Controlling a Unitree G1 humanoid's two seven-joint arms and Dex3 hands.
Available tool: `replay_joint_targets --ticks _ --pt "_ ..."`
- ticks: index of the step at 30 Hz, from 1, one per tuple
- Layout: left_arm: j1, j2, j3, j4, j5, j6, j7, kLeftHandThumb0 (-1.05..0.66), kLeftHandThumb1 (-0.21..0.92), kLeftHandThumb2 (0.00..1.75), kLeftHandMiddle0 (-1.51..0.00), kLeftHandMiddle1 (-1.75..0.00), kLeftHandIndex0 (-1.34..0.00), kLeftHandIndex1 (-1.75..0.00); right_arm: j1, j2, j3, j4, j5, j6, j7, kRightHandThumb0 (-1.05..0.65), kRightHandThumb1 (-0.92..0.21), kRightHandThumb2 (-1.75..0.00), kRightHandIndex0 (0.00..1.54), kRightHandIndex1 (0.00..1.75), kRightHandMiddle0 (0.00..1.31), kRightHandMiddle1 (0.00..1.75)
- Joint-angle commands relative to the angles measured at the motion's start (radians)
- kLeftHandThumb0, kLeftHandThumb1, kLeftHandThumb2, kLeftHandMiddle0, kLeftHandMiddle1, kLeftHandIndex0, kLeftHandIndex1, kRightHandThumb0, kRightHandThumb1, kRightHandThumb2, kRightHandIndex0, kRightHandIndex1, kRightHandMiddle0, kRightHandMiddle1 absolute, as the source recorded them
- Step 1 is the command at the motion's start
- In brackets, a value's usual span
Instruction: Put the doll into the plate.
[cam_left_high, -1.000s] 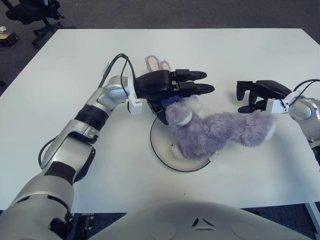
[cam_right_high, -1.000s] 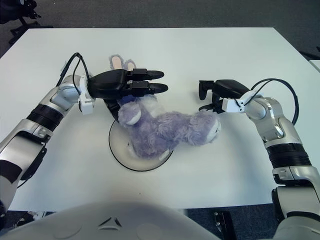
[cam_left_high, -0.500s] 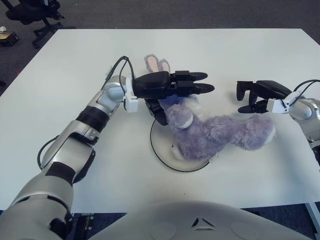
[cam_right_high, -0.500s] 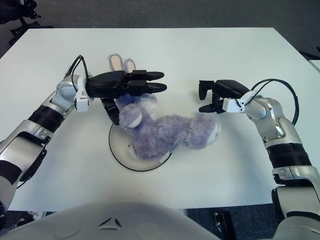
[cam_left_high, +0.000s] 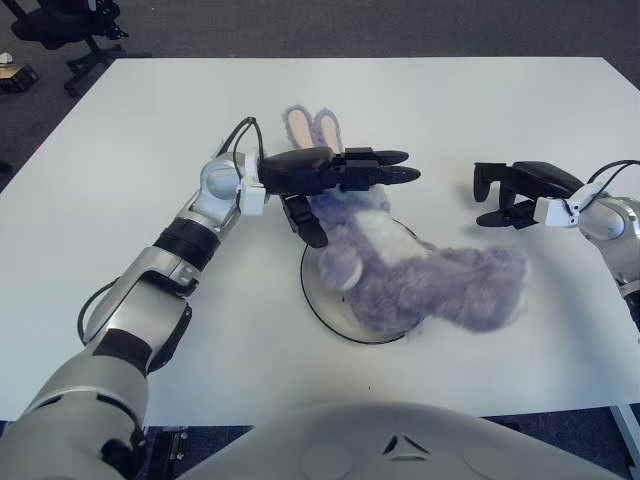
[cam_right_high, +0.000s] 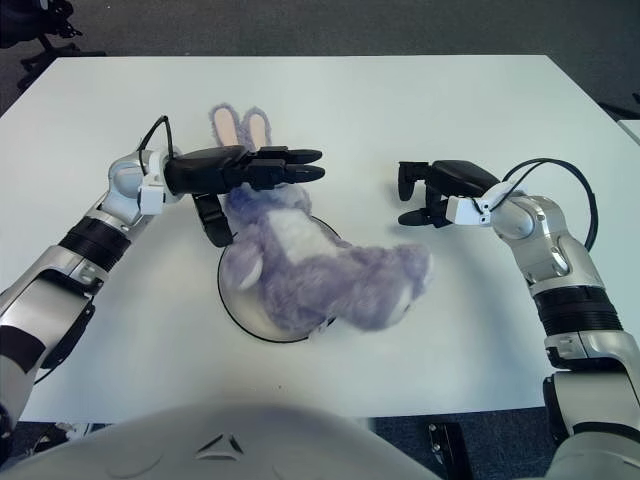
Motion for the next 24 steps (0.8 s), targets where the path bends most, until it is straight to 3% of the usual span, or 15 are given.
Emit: replay_joint_targets --ticks 1,9,12,16,24 --pt "0.028 -0.009 0.074 -0.008 -0.068 0.08 -0.014 -1.05 0.92 0.6 -0.03 0.0 -0.05 -0.01 -0.001 0.004 0.013 0.021 0.003 0.007 0.015 -0.35 -0.92 -0.41 0.78 1.04 0.3 1.62" --pt "0.099 -0.032 0.19 -0.128 -0.161 0.293 -0.01 -1.05 0.92 0.6 -0.03 -0.01 -0.07 -0.02 -0.017 0.003 0.02 0.051 -0.003 -0.004 0.015 -0.35 -0.92 -0.41 0.78 1.02 0.31 1.62" --pt "0.118 -0.04 0.221 -0.166 -0.155 0.327 -0.01 -1.05 0.92 0.61 -0.04 -0.01 -0.07 -0.02 -0.02 0.002 0.022 0.055 -0.003 -0.006 0.014 -0.35 -0.92 -0.41 0.78 1.01 0.31 1.62" --pt "0.197 -0.058 0.299 -0.298 -0.133 0.341 0.097 -1.02 0.92 0.69 -0.05 -0.01 -0.09 -0.03 -0.023 0.002 0.025 0.063 -0.006 -0.008 0.012 -0.35 -0.92 -0.41 0.79 1.01 0.31 1.62" --pt "0.233 -0.092 0.346 -0.398 -0.065 0.417 0.212 -0.98 0.92 0.81 -0.12 -0.03 -0.21 -0.08 -0.033 0.0 0.03 0.072 -0.013 -0.007 0.015 -0.35 -0.92 -0.41 0.79 1.0 0.3 1.63"
